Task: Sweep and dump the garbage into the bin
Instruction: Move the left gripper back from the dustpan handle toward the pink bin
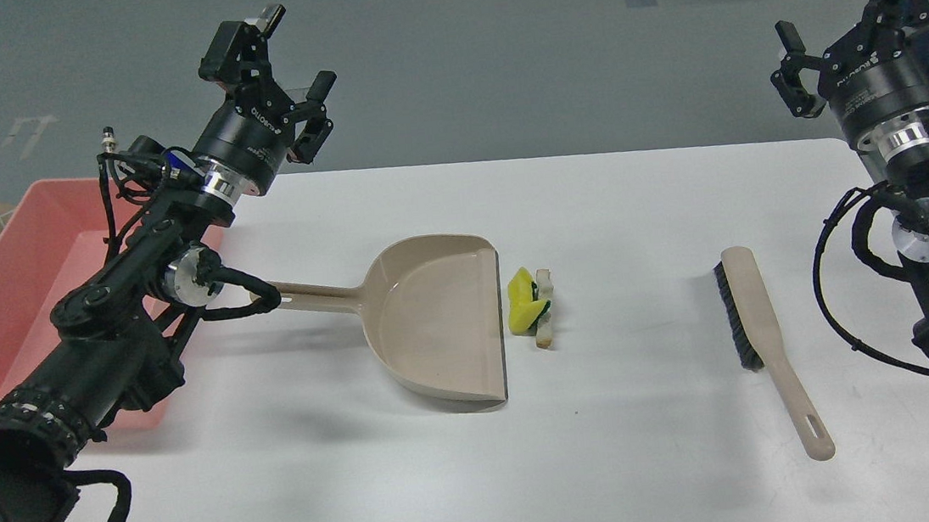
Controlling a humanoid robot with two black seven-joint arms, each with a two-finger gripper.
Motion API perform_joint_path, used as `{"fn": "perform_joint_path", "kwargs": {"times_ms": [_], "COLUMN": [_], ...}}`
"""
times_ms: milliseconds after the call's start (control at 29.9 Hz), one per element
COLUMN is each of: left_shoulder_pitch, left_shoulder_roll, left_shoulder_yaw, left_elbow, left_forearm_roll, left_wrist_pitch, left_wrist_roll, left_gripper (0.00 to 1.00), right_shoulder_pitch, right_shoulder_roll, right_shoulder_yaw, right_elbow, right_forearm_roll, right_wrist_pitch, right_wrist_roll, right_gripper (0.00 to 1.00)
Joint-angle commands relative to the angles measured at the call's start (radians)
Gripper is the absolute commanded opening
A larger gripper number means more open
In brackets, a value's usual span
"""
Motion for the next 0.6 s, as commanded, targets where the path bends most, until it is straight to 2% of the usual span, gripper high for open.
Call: {"fn": "perform_joint_path", "kwargs": {"times_ms": [0,33,100,301,568], "left_shoulder_pitch": [-0.004,-0.004,-0.005,-0.005,-0.004], "left_shoulder_roll": [-0.002,-0.002,0.001,0.010,0.003], "left_shoulder_yaw": [0.000,0.000,-0.002,0.000,-0.002], "left_elbow": [0.000,0.000,-0.002,-0.014,-0.014], "left_forearm_roll": [0.000,0.000,-0.002,0.003,-0.003], "left_wrist_pitch": [0.002,0.002,0.000,0.002,0.002], "left_wrist_roll": [0.082,0.091,0.082,0.006,0.012], "left_gripper": [0.98,0.98,0.98,0.98,0.98], "right_shoulder_pitch": [-0.010,-0.010,-0.009,-0.009,-0.013], "right_shoulder_roll": [-0.002,-0.003,-0.015,-0.048,-0.045], "right_shoulder_yaw": [-0.001,-0.001,-0.001,-0.002,-0.002], "right_elbow": [0.002,0.002,-0.007,-0.018,-0.006], "right_forearm_roll": [-0.002,-0.002,-0.003,-0.003,-0.002], "right_wrist_pitch": [0.008,0.009,0.009,0.008,0.008], "right_wrist_roll": [0.011,0.014,0.014,0.013,0.011], "right_gripper": [1.00,1.00,1.00,1.00,1.00]}}
